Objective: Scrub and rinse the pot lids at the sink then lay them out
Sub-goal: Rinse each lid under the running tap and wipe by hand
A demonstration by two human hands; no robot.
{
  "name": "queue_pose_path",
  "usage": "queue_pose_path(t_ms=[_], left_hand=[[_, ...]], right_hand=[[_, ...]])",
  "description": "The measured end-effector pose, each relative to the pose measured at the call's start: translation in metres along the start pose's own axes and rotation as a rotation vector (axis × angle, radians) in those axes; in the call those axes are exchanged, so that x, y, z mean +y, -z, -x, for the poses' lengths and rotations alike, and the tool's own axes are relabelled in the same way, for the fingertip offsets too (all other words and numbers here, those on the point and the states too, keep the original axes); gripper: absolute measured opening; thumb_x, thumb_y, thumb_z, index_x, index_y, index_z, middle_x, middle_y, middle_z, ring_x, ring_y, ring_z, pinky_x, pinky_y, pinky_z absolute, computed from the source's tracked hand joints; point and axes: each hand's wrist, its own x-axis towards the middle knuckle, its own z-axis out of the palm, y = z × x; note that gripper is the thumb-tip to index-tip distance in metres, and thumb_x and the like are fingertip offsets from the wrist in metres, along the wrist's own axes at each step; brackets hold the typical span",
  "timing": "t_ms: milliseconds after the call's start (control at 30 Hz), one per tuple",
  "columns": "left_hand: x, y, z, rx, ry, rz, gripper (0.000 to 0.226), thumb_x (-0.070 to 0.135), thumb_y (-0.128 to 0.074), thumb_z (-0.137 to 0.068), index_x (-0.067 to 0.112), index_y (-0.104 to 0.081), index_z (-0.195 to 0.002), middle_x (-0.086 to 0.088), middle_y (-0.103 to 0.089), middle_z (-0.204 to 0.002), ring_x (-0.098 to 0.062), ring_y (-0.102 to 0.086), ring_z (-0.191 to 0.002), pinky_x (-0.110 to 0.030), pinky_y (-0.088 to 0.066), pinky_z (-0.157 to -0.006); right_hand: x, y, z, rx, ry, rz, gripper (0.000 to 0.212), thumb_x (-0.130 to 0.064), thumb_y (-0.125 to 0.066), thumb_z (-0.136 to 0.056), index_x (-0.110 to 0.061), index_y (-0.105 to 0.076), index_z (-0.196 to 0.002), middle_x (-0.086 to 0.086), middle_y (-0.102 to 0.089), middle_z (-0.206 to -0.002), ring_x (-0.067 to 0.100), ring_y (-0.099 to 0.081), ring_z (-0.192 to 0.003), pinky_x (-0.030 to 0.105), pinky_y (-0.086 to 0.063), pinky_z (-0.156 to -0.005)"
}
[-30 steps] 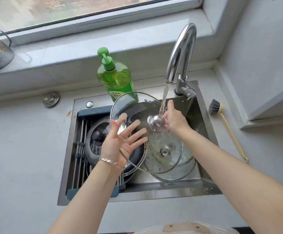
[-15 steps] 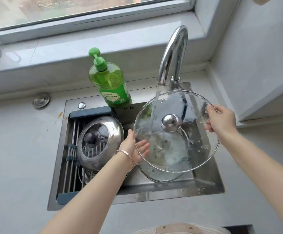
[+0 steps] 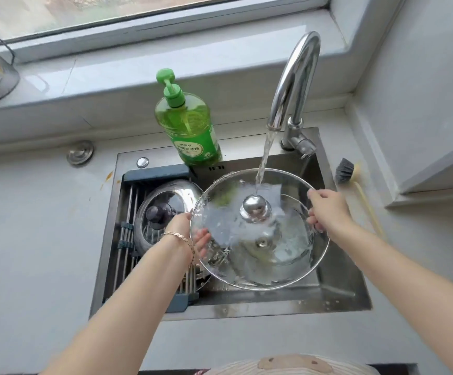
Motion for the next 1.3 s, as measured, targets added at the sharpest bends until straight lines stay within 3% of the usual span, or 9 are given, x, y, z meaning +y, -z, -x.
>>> queue_pose_path(t_ms=[67, 167, 433, 533, 633, 733, 867, 1000, 1300], left_hand=[[0.012, 0.005, 0.005, 0.056, -0.072, 0.022, 0.037, 0.033, -0.04, -0.097, 0.005, -0.05, -0.119, -0.005, -0.063, -0.098, -0.015, -0.056, -0.071, -0.025, -0.048, -0.059], [0.023, 0.005, 0.012, 0.142, -0.258, 0.038, 0.02, 0.025, -0.043, -0.094, 0.011, -0.055, -0.086, -0.003, -0.051, -0.068, -0.014, -0.044, -0.057, -0.023, -0.037, -0.052], [0.014, 0.002, 0.023, 0.447, -0.712, -0.114, 0.031, 0.026, -0.036, -0.094, 0.014, -0.048, -0.067, -0.006, -0.062, -0.096, -0.023, -0.054, -0.088, -0.035, -0.039, -0.084], [0.003, -0.003, 0.036, 0.416, -0.791, 0.001, 0.03, 0.028, -0.041, -0.094, 0.013, -0.057, -0.074, 0.002, -0.064, -0.082, -0.011, -0.053, -0.07, -0.028, -0.038, -0.064], [-0.012, -0.009, 0.042, 0.294, -0.958, 0.01, 0.027, 0.015, -0.046, -0.092, 0.012, -0.06, -0.07, 0.003, -0.053, -0.065, 0.0, -0.043, -0.048, -0.015, -0.037, -0.047], [-0.019, -0.006, 0.039, 0.051, -1.13, -0.015, 0.023, 0.014, -0.045, -0.085, 0.005, -0.064, -0.077, 0.0, -0.058, -0.075, 0.004, -0.048, -0.056, -0.008, -0.038, -0.055], [-0.013, -0.001, 0.022, -0.295, -1.071, -0.114, 0.03, 0.018, -0.042, -0.09, 0.024, -0.068, -0.076, 0.005, -0.054, -0.131, -0.007, -0.039, -0.131, -0.032, -0.027, -0.11], [-0.005, -0.007, 0.02, -0.416, -0.701, 0.187, 0.042, 0.038, -0.027, -0.1, 0.024, -0.042, -0.136, 0.002, -0.037, -0.148, -0.012, -0.034, -0.136, -0.039, -0.021, -0.116], [-0.017, -0.015, -0.031, -0.4, -0.263, 0.135, 0.058, 0.06, -0.013, -0.095, 0.033, -0.033, -0.142, -0.004, -0.042, -0.144, -0.025, -0.036, -0.135, -0.056, -0.03, -0.102]], right_hand=[[0.008, -0.014, 0.002, -0.056, -0.138, -0.05, 0.018, -0.022, -0.04, -0.098, -0.012, -0.051, -0.088, 0.005, -0.039, -0.057, 0.007, -0.039, -0.028, 0.012, -0.023, -0.034], [0.014, -0.03, 0.01, -0.179, -0.372, -0.243, 0.026, -0.021, -0.031, -0.101, -0.018, -0.043, -0.079, 0.006, -0.035, -0.06, 0.006, -0.037, -0.025, 0.012, -0.026, -0.032], [0.031, -0.035, 0.011, -0.422, -0.566, -0.527, 0.069, -0.062, -0.018, -0.093, -0.011, -0.063, -0.085, 0.008, -0.071, -0.077, 0.026, -0.059, -0.088, 0.037, -0.039, -0.089], [0.032, -0.022, 0.016, -0.551, -0.609, -0.552, 0.072, -0.065, -0.04, -0.085, 0.002, -0.061, -0.103, 0.018, -0.064, -0.111, 0.033, -0.049, -0.119, 0.047, -0.028, -0.108], [0.035, -0.004, 0.019, -0.734, -0.646, -0.718, 0.103, -0.038, -0.091, -0.039, 0.013, -0.049, -0.119, 0.032, -0.052, -0.126, 0.041, -0.049, -0.118, 0.05, -0.037, -0.099], [0.036, 0.003, 0.022, -0.751, -0.681, -0.758, 0.082, -0.041, -0.068, -0.079, 0.006, -0.034, -0.138, 0.029, -0.053, -0.128, 0.039, -0.059, -0.109, 0.048, -0.052, -0.085], [0.046, 0.0, 0.017, -0.61, -0.633, -0.797, 0.054, -0.057, -0.03, -0.093, -0.022, -0.037, -0.134, 0.024, -0.068, -0.103, 0.038, -0.069, -0.083, 0.043, -0.058, -0.053], [0.046, -0.001, 0.019, -0.499, -0.484, -0.938, 0.054, -0.061, -0.026, -0.091, -0.027, -0.05, -0.125, 0.016, -0.072, -0.095, 0.03, -0.072, -0.078, 0.036, -0.059, -0.052], [-0.006, 0.043, 0.012, -0.4, -0.097, -0.614, 0.052, -0.053, -0.015, -0.098, -0.026, -0.052, -0.121, 0.014, -0.073, -0.089, 0.028, -0.072, -0.077, 0.035, -0.059, -0.065]])
